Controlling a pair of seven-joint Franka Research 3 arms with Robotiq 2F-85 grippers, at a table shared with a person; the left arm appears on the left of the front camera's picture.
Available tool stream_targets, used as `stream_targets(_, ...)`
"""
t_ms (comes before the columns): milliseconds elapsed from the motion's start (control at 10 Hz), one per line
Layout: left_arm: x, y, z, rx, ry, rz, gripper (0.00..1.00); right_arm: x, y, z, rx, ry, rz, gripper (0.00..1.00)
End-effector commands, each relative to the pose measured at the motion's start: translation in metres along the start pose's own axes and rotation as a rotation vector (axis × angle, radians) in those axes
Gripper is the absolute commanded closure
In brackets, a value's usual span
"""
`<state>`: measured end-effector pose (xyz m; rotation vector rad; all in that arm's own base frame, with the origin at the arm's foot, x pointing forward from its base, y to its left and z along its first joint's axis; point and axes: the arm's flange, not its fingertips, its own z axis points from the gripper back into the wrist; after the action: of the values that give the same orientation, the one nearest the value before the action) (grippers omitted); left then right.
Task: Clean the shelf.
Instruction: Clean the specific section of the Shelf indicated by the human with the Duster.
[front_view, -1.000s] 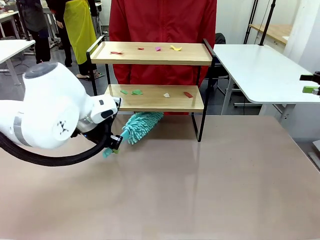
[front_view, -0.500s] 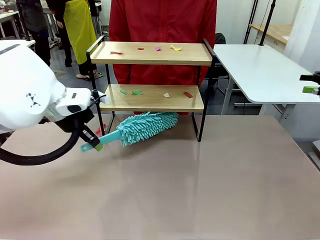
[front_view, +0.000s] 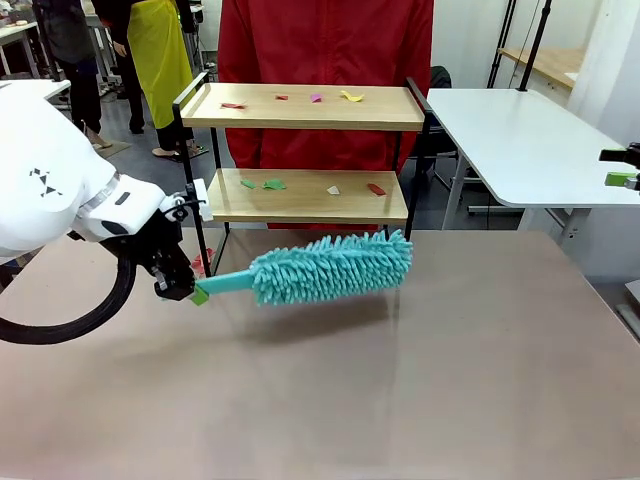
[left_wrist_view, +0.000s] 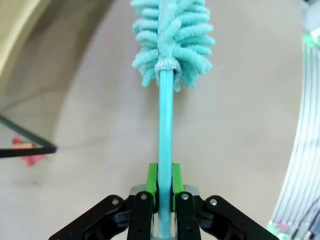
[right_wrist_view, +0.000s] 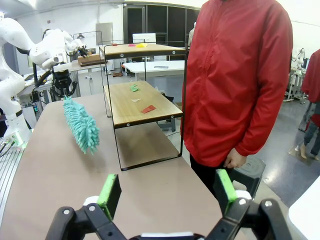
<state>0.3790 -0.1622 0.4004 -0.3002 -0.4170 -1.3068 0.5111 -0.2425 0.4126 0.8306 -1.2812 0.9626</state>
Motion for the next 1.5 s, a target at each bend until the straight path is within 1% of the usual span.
stream_targets(0, -0.01, -0.021, 0.016, -0.009, 0.042, -0.051, 0.87, 0.002, 0.001, -0.001, 0.001, -0.001, 0.003, 0.0)
stream_targets(200, -0.006, -0.032, 0.055, 0.019, 0.143, -0.079, 0.87, 0.002, 0.001, -0.001, 0.001, -0.001, 0.003, 0.0)
stream_targets(300, -0.002, -0.032, 0.074, 0.047, 0.133, -0.028, 0.87, 0.002, 0.001, -0.001, 0.001, -0.001, 0.003, 0.0)
stream_targets(400, 0.002, -0.012, 0.023, -0.006, 0.101, -0.075, 0.87, 0.002, 0.001, -0.001, 0.001, -0.001, 0.003, 0.0)
stream_targets(600, 0.002, -0.012, 0.023, -0.006, 0.101, -0.075, 0.87, 0.002, 0.001, -0.001, 0.001, -0.001, 0.003, 0.0)
stream_targets(700, 0.0, -0.018, 0.046, 0.013, 0.131, -0.067, 0.87, 0.002, 0.001, -0.001, 0.001, -0.001, 0.003, 0.0)
stream_targets(800, -0.005, -0.005, 0.071, 0.069, 0.251, -0.17, 0.87, 0.002, 0.001, -0.001, 0.001, -0.001, 0.003, 0.0)
stream_targets(900, -0.015, 0.015, 0.11, 0.077, 0.293, -0.223, 0.87, 0.002, 0.001, -0.001, 0.001, -0.001, 0.003, 0.0)
stream_targets(1100, -0.028, 0.039, 0.158, 0.093, 0.38, -0.266, 0.87, 0.002, 0.001, -0.001, 0.001, -0.001, 0.003, 0.0)
stream_targets(1300, -0.036, 0.055, 0.2, 0.027, 0.412, -0.327, 0.87, 0.002, 0.001, -0.001, 0.001, -0.001, 0.003, 0.0)
stream_targets(1400, -0.039, 0.058, 0.219, -0.014, 0.465, -0.39, 0.87, 0.002, 0.001, -0.001, 0.001, -0.001, 0.003, 0.0)
